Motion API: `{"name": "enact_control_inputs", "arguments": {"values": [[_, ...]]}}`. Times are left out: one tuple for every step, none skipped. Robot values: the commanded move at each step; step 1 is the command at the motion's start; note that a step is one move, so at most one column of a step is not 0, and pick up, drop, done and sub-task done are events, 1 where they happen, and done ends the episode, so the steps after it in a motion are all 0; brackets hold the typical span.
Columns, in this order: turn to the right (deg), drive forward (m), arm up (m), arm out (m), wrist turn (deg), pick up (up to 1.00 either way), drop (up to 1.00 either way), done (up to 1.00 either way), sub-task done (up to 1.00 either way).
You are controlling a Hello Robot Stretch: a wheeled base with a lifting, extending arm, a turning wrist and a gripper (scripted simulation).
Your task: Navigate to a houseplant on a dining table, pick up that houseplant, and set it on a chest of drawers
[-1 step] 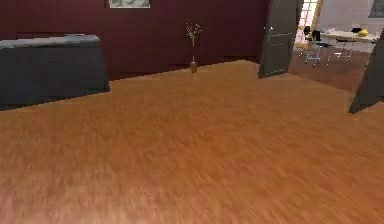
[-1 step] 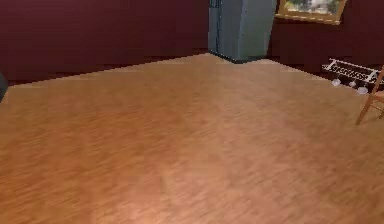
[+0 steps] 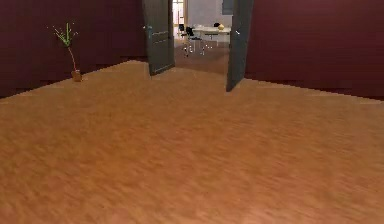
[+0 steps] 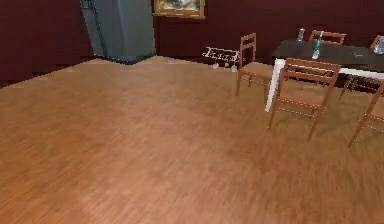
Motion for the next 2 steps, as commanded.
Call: {"name": "enact_control_inputs", "arguments": {"values": [[0.0,1.0,0.0,0.0,0.0,0.0,0.0,0.0,0.0],[0.0,1.0,0.0,0.0,0.0,0.0,0.0,0.0,0.0]]}}
